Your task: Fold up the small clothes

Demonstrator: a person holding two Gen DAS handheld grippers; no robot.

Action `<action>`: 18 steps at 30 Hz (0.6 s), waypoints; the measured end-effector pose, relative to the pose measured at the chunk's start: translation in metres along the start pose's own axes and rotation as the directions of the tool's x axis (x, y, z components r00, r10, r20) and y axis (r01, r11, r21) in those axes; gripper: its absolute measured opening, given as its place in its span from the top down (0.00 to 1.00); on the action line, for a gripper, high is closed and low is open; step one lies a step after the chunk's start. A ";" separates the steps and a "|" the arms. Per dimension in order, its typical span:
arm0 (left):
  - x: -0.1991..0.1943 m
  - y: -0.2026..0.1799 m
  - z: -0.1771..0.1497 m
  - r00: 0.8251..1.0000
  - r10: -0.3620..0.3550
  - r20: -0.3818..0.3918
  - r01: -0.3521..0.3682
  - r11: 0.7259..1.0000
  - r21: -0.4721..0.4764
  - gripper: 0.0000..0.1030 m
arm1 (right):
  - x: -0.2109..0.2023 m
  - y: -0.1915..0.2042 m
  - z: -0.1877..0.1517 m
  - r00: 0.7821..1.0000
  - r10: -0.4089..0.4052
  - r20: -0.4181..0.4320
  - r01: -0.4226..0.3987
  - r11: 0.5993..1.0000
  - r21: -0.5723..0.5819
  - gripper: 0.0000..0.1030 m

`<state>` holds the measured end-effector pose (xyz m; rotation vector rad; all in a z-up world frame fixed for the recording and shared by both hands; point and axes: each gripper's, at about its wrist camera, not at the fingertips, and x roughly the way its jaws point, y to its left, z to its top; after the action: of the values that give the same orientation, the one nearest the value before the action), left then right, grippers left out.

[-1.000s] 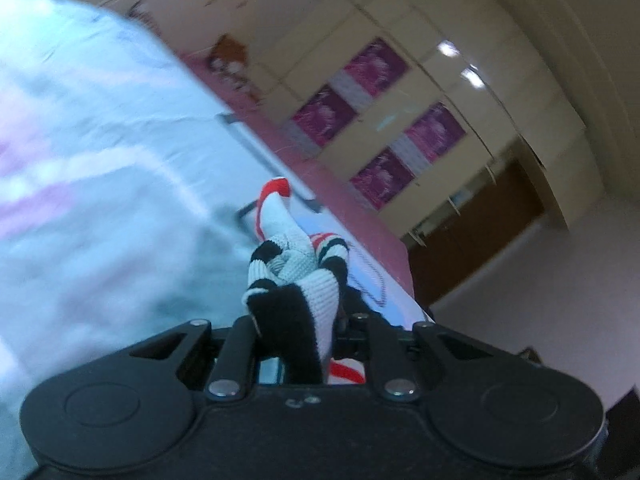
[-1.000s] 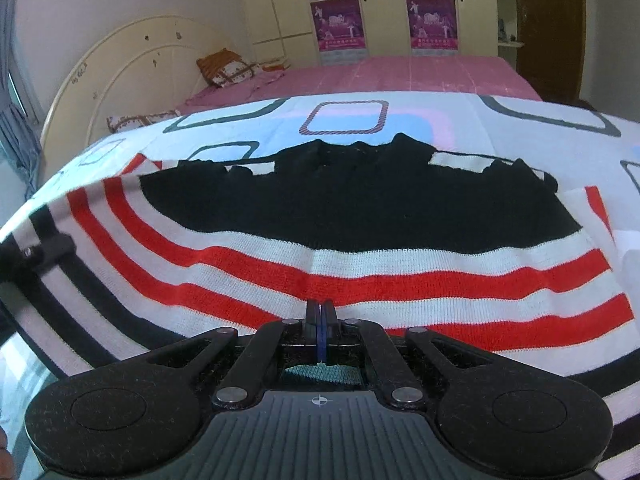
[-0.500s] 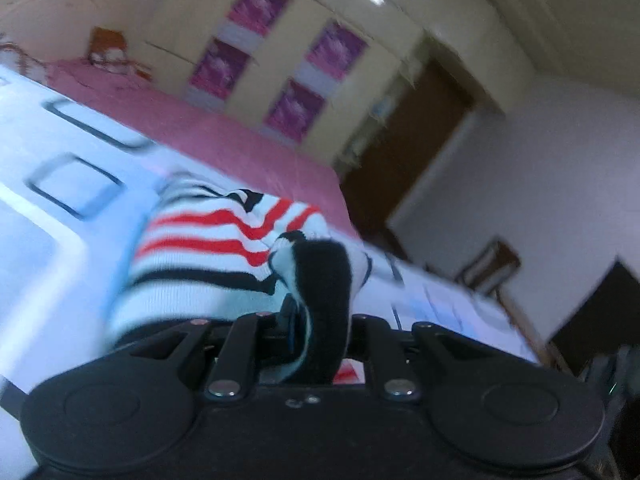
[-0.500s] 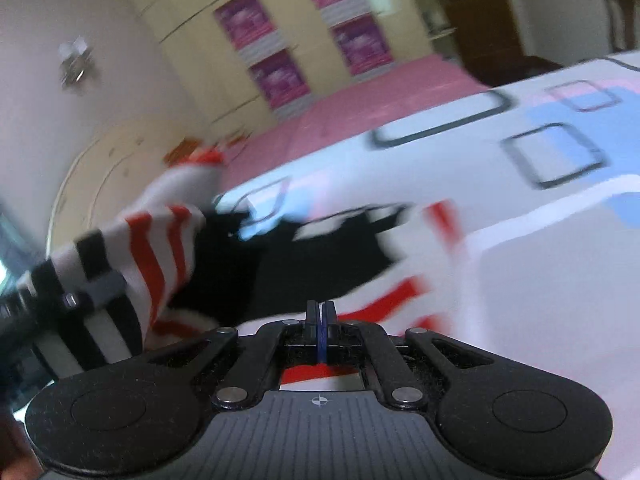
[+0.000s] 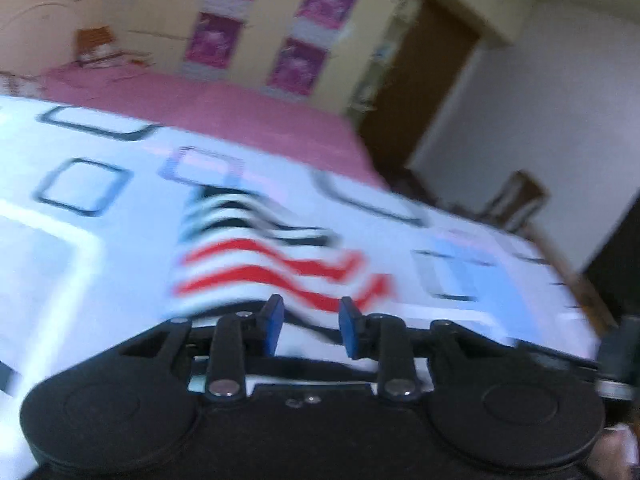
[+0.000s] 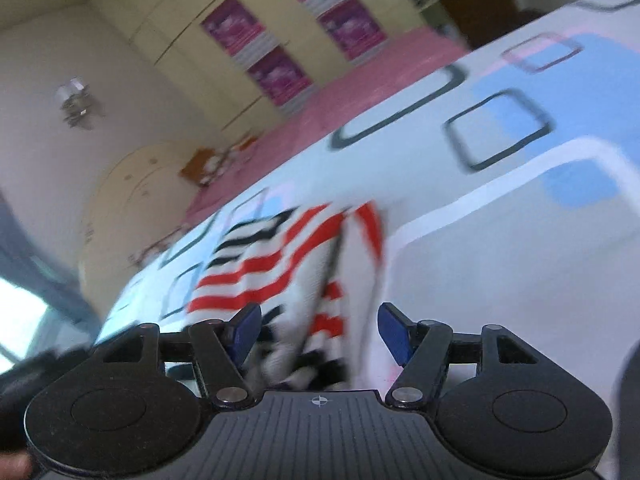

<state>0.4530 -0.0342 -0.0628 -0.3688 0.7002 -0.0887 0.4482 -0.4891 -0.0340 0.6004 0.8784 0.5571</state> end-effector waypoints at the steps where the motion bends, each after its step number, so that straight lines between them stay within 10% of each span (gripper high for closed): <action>1: 0.008 0.013 0.003 1.000 0.015 -0.026 -0.015 1.000 -0.008 0.74 | 0.006 0.003 0.000 1.000 -0.003 -0.020 0.003 1.000 -0.004 0.37; 4: 0.032 0.032 -0.001 0.993 0.040 -0.108 -0.040 0.999 -0.002 0.72 | 0.018 0.010 -0.001 0.998 -0.013 -0.065 0.012 1.000 -0.027 0.38; 8: 0.039 0.034 -0.012 0.992 0.024 -0.124 -0.025 1.000 -0.002 0.73 | 0.024 0.015 -0.016 0.990 -0.068 -0.127 0.057 0.995 -0.086 0.79; 11: 0.049 0.016 -0.012 0.989 0.052 -0.140 -0.036 0.992 0.120 0.75 | 0.021 0.011 -0.034 0.976 -0.149 -0.158 0.134 0.985 -0.106 0.88; 15: 0.053 0.026 -0.007 0.989 0.012 -0.149 0.007 0.991 0.132 0.75 | 0.005 0.023 -0.030 0.983 -0.154 -0.097 0.145 0.985 -0.095 0.81; 17: 0.040 0.031 -0.005 0.993 -0.021 -0.120 0.035 0.992 0.117 0.77 | 0.005 0.027 -0.019 0.987 -0.152 -0.055 0.148 0.986 -0.080 0.40; 18: 0.034 0.034 -0.003 0.995 -0.030 -0.098 0.040 0.994 0.105 0.77 | 0.006 0.031 -0.015 0.988 -0.153 -0.030 0.150 0.984 -0.095 0.35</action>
<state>0.4761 -0.0101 -0.0981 -0.2757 0.7807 -0.1771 0.4328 -0.4603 -0.0234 0.4363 0.9197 0.4691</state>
